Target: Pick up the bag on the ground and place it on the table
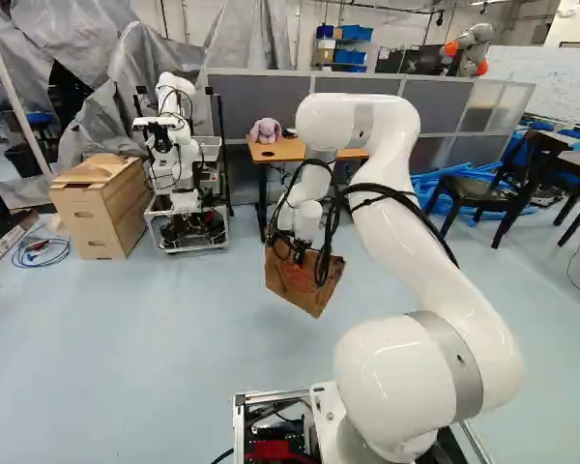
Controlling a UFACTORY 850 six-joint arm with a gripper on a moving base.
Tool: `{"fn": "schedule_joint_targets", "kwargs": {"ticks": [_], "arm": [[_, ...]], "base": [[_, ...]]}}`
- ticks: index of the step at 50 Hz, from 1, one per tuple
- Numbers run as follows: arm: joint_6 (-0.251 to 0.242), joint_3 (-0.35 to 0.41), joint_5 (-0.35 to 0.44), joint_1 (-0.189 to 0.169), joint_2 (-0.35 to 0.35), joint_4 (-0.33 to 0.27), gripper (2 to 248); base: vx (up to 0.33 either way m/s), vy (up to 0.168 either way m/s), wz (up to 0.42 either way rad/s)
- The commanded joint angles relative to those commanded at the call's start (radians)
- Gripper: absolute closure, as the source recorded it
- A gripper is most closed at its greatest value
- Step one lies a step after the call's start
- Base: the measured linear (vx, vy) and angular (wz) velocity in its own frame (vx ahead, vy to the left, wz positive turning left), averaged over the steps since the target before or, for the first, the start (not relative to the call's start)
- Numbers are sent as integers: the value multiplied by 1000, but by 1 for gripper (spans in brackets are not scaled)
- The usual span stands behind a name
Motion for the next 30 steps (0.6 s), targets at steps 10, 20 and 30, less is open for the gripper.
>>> {"fn": "schedule_joint_targets", "kwargs": {"ticks": [10,20,30], "arm": [[0,23,0,0,37,0,229],[0,46,0,0,73,0,229],[0,68,0,0,110,0,229]], "base": [[0,0,0],[0,0,0],[0,0,0]]}}
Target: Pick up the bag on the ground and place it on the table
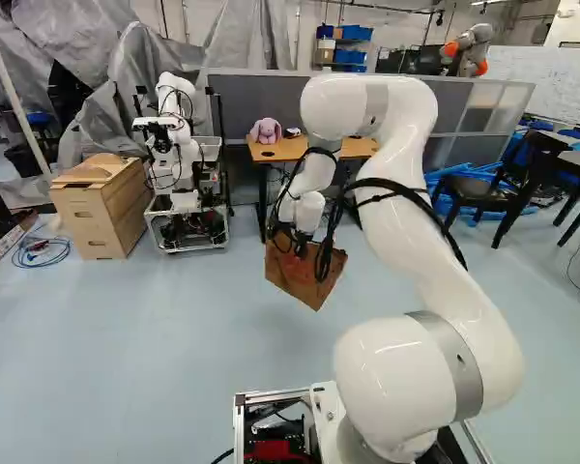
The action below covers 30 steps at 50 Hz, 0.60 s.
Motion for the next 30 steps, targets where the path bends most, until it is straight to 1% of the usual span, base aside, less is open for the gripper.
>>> {"fn": "schedule_joint_targets", "kwargs": {"ticks": [30], "arm": [[0,63,0,0,110,0,229]], "base": [[0,0,0]]}}
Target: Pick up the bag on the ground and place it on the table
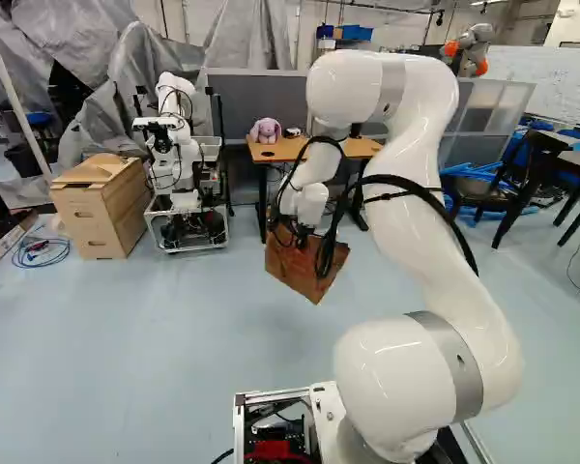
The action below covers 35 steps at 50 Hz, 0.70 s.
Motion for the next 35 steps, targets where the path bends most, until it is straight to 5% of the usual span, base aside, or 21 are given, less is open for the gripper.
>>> {"fn": "schedule_joint_targets", "kwargs": {"ticks": [35], "arm": [[0,63,-72,0,126,0,229]], "base": [[0,0,0]]}}
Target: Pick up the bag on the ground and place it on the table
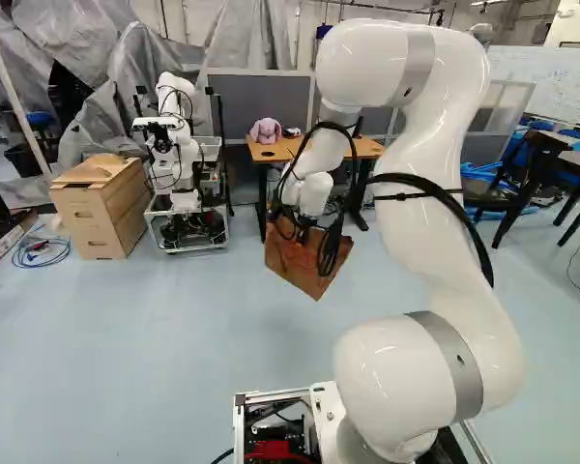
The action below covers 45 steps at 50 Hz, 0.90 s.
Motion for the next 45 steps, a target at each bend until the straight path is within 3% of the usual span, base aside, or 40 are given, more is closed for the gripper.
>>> {"fn": "schedule_joint_targets", "kwargs": {"ticks": [45], "arm": [[0,-3,-161,-3,115,0,229]], "base": [[0,0,0]]}}
